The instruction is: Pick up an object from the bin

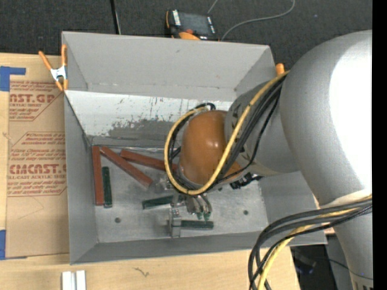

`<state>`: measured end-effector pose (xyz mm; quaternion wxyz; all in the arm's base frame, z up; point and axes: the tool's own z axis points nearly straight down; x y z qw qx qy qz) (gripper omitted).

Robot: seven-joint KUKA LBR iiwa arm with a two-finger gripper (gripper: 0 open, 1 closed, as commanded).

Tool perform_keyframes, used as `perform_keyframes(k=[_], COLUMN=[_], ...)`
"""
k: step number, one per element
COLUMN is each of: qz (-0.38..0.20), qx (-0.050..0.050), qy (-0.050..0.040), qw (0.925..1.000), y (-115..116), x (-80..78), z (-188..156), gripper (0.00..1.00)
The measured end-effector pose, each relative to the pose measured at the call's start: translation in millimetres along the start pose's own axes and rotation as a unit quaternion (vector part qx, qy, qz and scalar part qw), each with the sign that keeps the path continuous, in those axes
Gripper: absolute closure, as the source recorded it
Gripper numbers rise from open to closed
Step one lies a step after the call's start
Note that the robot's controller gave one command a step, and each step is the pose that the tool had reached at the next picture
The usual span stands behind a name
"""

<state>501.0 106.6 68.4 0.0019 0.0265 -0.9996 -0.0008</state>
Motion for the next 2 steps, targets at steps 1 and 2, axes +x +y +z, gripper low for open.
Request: perform_keyframes(k=[1,2], qz=[0.001,-0.207], qx=[0.0,0.002], qy=[-0.0015,-0.0061], qw=[1.0,0.9783], y=[-2,-24], x=[-1.4,4.6], z=[-2,-226], gripper=[1.0,1.0])
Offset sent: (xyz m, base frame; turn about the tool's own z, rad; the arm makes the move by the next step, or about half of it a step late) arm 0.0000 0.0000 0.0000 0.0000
